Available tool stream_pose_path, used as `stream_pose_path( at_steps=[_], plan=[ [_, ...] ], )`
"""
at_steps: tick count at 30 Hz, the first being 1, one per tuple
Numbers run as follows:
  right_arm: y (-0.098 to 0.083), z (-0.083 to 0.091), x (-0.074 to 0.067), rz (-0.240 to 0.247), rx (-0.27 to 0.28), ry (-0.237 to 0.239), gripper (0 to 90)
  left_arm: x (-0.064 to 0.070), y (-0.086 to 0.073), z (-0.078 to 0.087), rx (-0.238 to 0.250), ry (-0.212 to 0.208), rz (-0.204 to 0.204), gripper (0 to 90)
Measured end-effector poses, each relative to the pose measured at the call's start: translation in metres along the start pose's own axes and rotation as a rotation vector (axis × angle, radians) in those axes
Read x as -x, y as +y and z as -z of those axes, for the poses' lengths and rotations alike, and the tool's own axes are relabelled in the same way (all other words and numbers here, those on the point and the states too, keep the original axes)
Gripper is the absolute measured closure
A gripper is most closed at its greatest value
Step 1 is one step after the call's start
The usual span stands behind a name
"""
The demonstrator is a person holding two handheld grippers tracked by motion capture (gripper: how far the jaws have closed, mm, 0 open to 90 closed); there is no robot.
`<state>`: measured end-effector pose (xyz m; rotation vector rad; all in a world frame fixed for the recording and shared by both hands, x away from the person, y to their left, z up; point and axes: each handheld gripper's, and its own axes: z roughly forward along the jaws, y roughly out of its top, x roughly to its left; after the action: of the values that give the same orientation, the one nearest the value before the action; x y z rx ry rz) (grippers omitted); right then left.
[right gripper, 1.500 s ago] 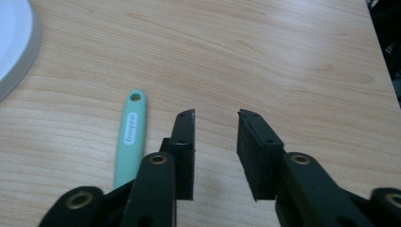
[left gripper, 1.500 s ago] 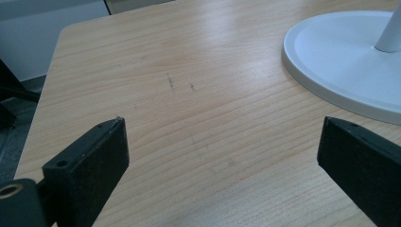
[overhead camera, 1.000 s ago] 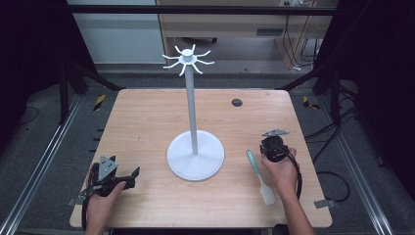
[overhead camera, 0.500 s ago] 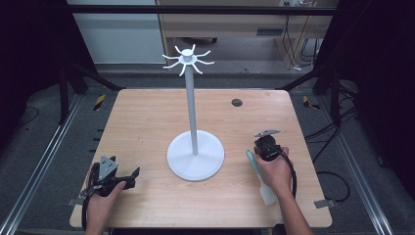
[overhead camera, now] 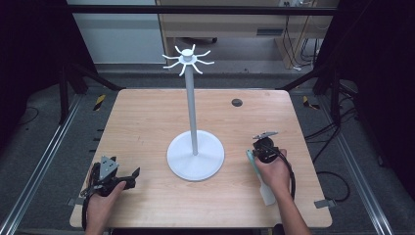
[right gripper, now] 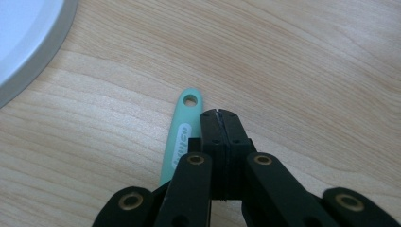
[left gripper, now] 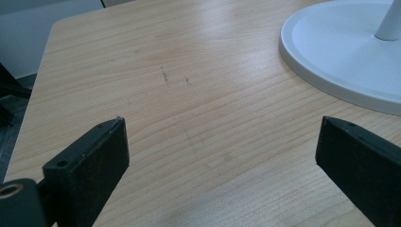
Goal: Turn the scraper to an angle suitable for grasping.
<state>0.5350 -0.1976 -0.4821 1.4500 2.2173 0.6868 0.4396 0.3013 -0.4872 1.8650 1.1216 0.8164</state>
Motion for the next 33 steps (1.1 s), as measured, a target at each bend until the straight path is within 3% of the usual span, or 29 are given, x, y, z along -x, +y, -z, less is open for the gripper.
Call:
stream_pose_path(
  at_steps=[16,17,33],
  plan=[
    [-0.001,0.0,-0.003,-0.001,-0.002,0.044,90.0,0.001,0.0,0.0,-0.003,-0.003,-0.007,3.4],
    [-0.001,0.001,-0.007,0.005,-0.004,0.068,90.0,0.001,0.0,0.0,-0.003,-0.003,-0.009,3.4],
    [-0.005,0.011,-0.038,0.074,0.004,0.173,90.0,0.001,0.0,-0.001,-0.008,-0.006,-0.009,3.3]
  ],
)
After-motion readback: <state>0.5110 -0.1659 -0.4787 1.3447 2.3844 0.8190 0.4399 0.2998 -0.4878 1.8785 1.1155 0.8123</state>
